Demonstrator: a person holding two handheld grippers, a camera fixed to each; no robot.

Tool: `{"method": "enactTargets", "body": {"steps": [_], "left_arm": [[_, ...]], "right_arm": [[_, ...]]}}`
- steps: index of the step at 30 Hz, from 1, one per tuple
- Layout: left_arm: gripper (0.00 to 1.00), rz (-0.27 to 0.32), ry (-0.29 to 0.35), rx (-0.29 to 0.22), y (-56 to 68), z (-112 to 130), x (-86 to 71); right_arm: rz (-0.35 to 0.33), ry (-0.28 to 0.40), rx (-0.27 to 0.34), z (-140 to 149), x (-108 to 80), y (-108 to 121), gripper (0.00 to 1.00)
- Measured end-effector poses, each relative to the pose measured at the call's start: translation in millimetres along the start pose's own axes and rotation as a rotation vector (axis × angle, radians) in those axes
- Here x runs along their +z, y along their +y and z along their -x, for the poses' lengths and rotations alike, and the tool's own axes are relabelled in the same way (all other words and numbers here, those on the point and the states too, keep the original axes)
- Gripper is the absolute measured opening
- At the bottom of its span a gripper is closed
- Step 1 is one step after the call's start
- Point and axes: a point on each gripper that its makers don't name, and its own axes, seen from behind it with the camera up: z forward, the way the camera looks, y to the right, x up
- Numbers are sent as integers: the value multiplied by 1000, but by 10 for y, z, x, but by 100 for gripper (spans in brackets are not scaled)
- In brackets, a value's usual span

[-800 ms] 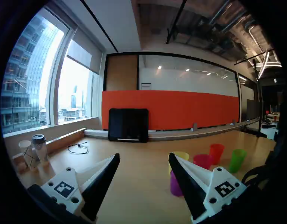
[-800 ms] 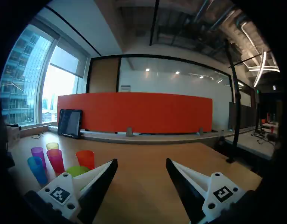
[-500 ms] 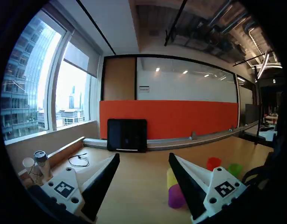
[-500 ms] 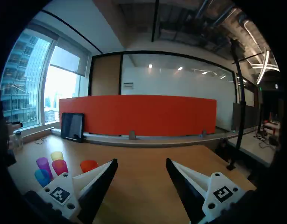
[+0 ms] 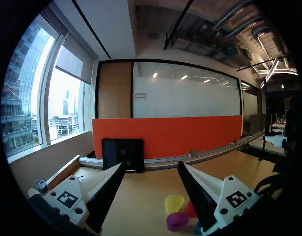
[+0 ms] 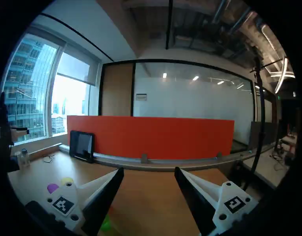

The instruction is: Pour water

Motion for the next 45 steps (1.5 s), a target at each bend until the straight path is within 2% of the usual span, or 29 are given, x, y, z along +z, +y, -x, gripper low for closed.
{"method": "enactTargets", "body": {"steps": [6,13,21,33,38,45], "left_arm": [[98,24,26,-9,45,-282,31],[98,67,-2,10,134,-214,66],[97,156,-4,9,290,-248,84],[97,347,-2,15,730,-316,4],[97,421,-8,0,896,-330,-46],[97,485,-16,0,1007,-267,-88]], "right_arm": [[-8,19,0,-296,7,19,100],[-47,4,5,-283,10,-37,100],[-160,12,10,-377,-34,-216,100],[-373,12,-1,-456,-151,-630,100],[-464,15,12,-512,-234,-819,100],[-527,10,22,-519,-263,-950,100]]}}
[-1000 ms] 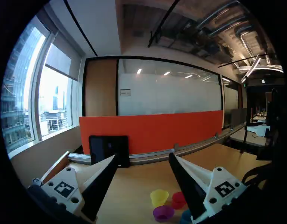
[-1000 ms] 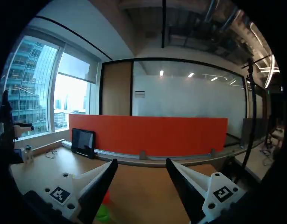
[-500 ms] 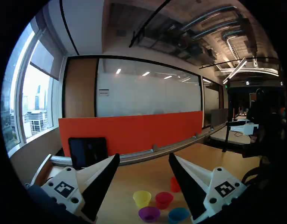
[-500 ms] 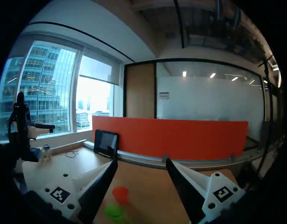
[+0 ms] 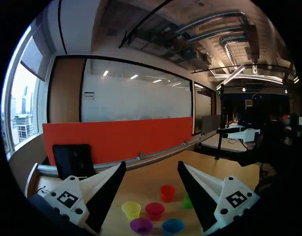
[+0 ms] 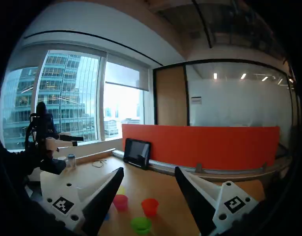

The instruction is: Pour water

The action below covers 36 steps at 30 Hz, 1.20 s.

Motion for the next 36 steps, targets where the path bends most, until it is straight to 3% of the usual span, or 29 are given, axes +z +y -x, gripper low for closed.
{"method": "enactTargets", "body": {"steps": [15,25,36], "left_arm": [[97,67,-47,42,147,178,-21],[97,86,-92,65,168,382,-33],[98,119,-161,89,270,713,-26]], "right_arm": [[-58,-65,-12,153,58,-115,100],[-79,-130,-61,333,90,-137,100],[-112,-204,-96,635,88,-163,100]]}}
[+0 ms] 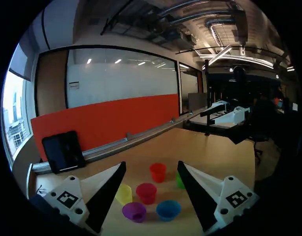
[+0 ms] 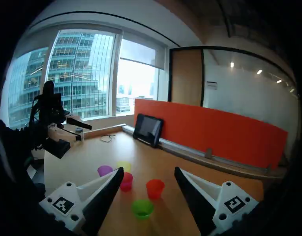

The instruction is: Pour water

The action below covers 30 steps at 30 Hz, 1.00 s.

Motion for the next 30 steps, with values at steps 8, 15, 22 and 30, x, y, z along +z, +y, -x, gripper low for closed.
{"method": "enactTargets", "body": {"steps": [8,15,22,30], "left_arm": [[98,17,-55,16,100,349,79],[97,11,-101,52,138,650,172],[97,36,-141,47,263,922,240],[97,50,-177,24,346,1213,293]], "right_arm": [[-16,-57,-14,316,82,-6,100],[-20,-94,-24,574,157,15,100],[-13,-138,-33,855,231,69,100],[-28,-180,-30,1167,309,69,100]]}}
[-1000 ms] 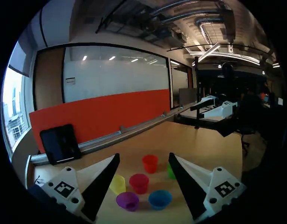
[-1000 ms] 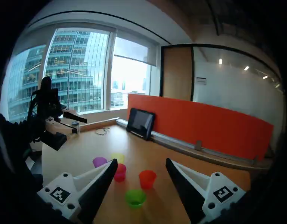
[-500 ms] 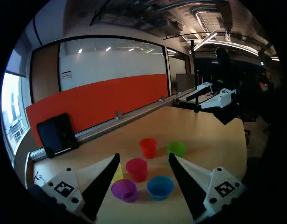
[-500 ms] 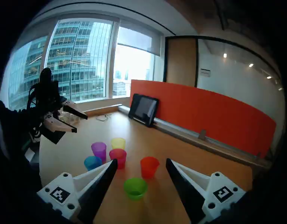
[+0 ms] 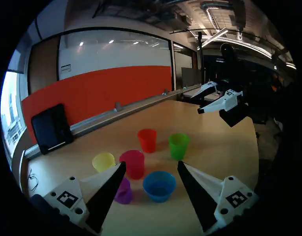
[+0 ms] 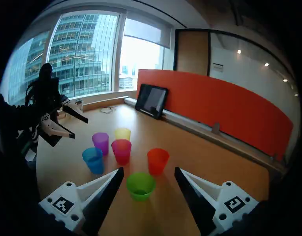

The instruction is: Pour water

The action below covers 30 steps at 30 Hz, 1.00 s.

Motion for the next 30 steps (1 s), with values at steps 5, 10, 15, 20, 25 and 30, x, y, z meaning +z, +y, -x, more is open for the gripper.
{"method": "enactTargets", "body": {"steps": [5,10,15,20,25,30], "left_arm": [[97,1,-19,-1,32,162,35],[98,7,-47,-3,84,329,62],[97,17,-80,-1,144,493,100],[97,21,-106,0,173,628,132],[97,22,-135,-13,178,750,162],[97,29,-165,-30,191,870,208]], "right_arm": [[-9,-26,-10,167,91,-8,100],[-20,-54,-23,329,179,-48,100],[-30,-82,-32,473,259,-87,100],[-39,-111,-42,618,324,-125,100],[-47,-131,-46,713,357,-142,100],[-51,-150,-45,804,389,-142,100]]}}
